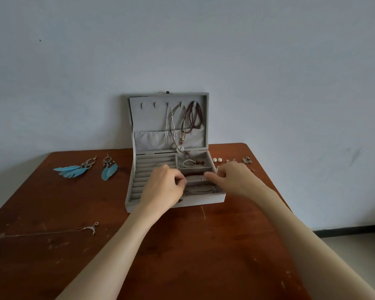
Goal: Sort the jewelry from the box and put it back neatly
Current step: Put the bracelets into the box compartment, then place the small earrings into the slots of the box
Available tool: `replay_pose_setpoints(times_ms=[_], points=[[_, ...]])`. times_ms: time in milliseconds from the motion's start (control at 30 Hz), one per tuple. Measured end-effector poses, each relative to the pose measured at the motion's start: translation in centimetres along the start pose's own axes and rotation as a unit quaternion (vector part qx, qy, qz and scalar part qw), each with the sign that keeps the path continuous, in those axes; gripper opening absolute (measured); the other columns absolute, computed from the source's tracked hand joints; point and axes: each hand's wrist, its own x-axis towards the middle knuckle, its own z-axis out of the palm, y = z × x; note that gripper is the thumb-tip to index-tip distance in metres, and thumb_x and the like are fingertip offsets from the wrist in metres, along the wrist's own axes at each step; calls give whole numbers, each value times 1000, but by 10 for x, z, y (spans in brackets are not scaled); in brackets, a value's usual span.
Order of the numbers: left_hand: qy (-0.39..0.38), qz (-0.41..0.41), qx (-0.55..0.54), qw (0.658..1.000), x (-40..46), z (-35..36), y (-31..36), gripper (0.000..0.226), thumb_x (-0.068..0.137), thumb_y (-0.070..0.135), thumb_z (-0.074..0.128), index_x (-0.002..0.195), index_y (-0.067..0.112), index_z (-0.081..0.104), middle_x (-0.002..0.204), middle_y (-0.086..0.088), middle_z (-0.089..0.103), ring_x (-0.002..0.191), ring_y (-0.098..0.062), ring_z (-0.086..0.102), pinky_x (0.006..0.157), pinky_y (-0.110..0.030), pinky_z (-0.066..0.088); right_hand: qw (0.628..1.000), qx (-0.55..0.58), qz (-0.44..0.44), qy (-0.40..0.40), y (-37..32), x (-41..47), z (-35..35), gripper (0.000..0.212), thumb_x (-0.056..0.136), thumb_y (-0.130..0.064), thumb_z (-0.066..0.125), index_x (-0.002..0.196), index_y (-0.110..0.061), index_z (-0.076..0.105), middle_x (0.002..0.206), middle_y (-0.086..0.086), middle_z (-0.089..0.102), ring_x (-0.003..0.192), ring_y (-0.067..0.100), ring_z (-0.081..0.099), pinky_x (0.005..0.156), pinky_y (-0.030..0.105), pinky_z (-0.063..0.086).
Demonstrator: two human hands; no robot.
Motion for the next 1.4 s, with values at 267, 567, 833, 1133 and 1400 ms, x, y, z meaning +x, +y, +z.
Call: replay_pose_setpoints(times_ms=[267,567,833,1133,1400], points=[[8,69,-35,997,44,5,23,21,90,20,57,109,18,66,105,3,58,86,-3,50,78,-12,35,989,66,28,129,43,37,-5,16,88,-23,58,99,-17,67,93,-1,65,88,15,58,73,23,40],[-13,89,134,987,97,48,59,30,91,27,54,118,16,62,120,-3,53,116,-24,37,95,-34,39,995,2,8,102,57,80,4,20,83,-33,64,100,-24,71,105,-2,60,109,19,49,95,43,42],[-22,18,218,976,108,63,63,30,88,33,58,111,16,64,122,-8,48,118,-29,34,92,-36,37,995,-18,0,95,59,83,5,14,85,-31,60,92,-24,70,103,-1,60,108,19,48,92,37,39],[6,11,204,979,110,72,62,32,87,37,59,110,17,66,120,-7,50,116,-28,36,94,-37,38,987,65,28,146,67,81,-9,14,85,-20,59,90,-16,71,94,2,66,99,20,57,91,37,45],[24,22,-16,999,89,33,51,22,91,25,57,105,13,68,105,-2,68,95,-13,62,77,-17,43,964,191,30,180,40,69,-17,13,87,-19,60,92,-13,71,83,-2,69,77,7,60,63,7,40]])
